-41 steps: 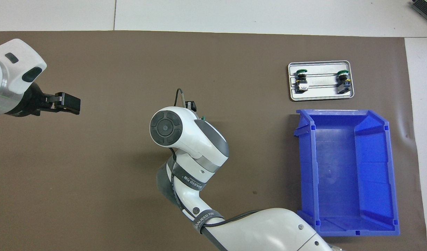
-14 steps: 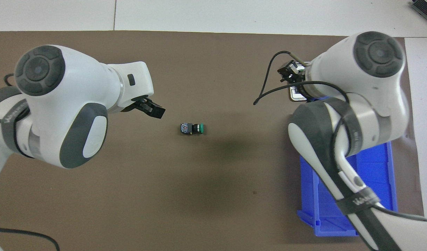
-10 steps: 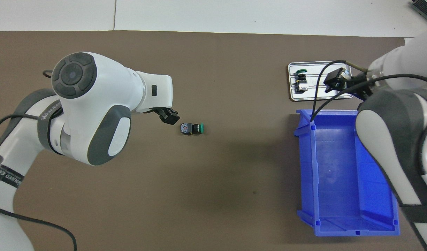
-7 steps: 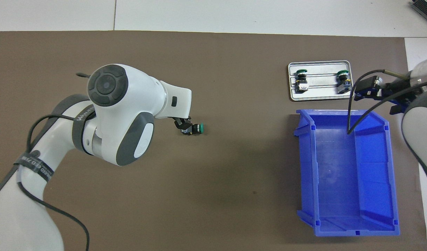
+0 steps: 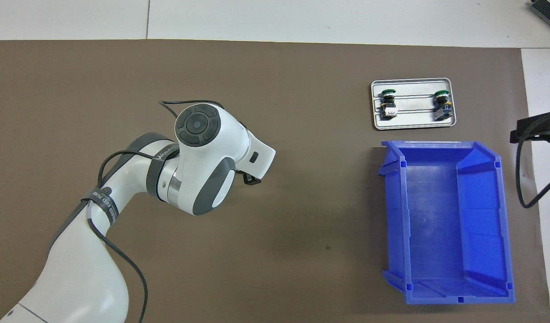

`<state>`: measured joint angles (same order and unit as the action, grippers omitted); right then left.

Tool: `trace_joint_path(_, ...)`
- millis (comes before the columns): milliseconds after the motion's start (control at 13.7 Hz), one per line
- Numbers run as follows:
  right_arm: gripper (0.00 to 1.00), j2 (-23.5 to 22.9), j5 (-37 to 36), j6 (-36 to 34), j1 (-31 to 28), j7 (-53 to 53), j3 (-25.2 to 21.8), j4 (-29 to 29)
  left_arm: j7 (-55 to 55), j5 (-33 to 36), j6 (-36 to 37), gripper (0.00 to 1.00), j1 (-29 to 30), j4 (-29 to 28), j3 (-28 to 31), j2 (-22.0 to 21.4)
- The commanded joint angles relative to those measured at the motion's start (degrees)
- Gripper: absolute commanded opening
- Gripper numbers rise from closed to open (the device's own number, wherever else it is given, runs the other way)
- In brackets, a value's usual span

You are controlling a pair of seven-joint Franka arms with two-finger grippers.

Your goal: Place and press button with both arms

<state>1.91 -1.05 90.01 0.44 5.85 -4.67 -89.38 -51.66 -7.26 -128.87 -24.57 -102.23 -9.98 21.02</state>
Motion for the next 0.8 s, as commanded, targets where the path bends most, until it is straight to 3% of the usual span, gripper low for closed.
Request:
trace_joint_path(0, 1.00, 1.1, 0.8, -2.3, -0.1, -1.8, 0.5, -0.9, -8.1, -0.6, -3.8, 0.90, -0.9, -2.7, 1.0, -0.6)
trace_joint_path(146, 1.00, 2.0, 0.9, -2.3, 0.3, -2.0, 1.1, -2.8, -9.8, -0.7, -8.3, 0.90, -0.9, -5.2, 1.0, -0.7)
trace_joint_path(729, 1.00, 2.4, 0.6, -3.4, 3.2, -7.3, -1.5, -3.3, -8.1, -0.7, -10.2, 0.81, -2.4, -7.1, 1.1, -0.2)
